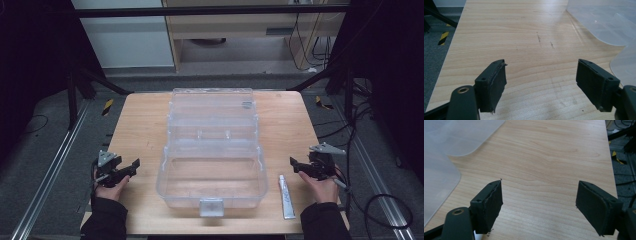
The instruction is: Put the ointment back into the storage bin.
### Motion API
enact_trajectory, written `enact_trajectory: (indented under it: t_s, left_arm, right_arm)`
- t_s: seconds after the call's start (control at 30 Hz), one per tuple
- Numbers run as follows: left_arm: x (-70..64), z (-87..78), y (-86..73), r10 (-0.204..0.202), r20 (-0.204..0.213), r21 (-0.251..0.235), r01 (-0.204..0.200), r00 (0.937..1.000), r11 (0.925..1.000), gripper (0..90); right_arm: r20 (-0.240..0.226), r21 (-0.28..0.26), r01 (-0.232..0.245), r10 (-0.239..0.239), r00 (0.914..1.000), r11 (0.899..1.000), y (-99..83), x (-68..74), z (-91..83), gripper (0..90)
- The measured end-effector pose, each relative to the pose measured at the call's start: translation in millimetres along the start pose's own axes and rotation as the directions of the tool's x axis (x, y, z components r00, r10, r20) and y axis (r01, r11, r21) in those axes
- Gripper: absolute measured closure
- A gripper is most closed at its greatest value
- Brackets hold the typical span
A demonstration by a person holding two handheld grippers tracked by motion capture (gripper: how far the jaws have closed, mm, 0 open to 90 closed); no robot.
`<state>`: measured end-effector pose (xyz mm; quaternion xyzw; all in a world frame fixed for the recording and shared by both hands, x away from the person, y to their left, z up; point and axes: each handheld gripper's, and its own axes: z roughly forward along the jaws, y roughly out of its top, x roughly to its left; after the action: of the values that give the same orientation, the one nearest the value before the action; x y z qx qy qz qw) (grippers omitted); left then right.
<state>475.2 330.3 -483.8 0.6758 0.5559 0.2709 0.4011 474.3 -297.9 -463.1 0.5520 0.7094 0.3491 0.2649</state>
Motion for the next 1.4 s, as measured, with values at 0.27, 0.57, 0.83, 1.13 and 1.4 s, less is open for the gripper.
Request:
enact_trajectory:
  t_s: [0.27,0.57,0.83,1.13,1.4]
  left_arm:
    - [-1.2,0.2,-0.5,0.001,0.011,0.01,-0.002,0.9999,0.9999,23.5]
    - [-1.8,1.2,-0.9,0.004,0.017,0.021,-0.005,0.9998,0.9998,23.6]
    - [-2.5,2.0,-0.8,0.009,0.018,0.028,-0.009,0.9998,0.9996,23.7]
    - [-4.7,3.1,-0.9,0.024,0.021,0.041,-0.025,0.9995,0.9989,23.7]
    - [-5.0,3.9,-1.1,0.028,0.021,0.047,-0.029,0.9994,0.9985,23.8]
  right_arm:
    - [-0.011,0.013,0.034,-0.034,0.9994,0.999,5.5,7.8,-18.7,28.9]
    - [-0.033,0.088,0.049,-0.046,0.9984,0.995,19.6,24.0,-37.3,35.6]
    - [-0.075,0.159,0.074,-0.062,0.9952,0.985,32.2,34.2,-45.4,36.9]
    - [-0.091,0.223,0.072,-0.053,0.9945,0.972,36.3,42.0,-49.3,40.0]
    - [-0.099,0.305,0.072,-0.044,0.9941,0.949,34.5,49.6,-42.9,41.7]
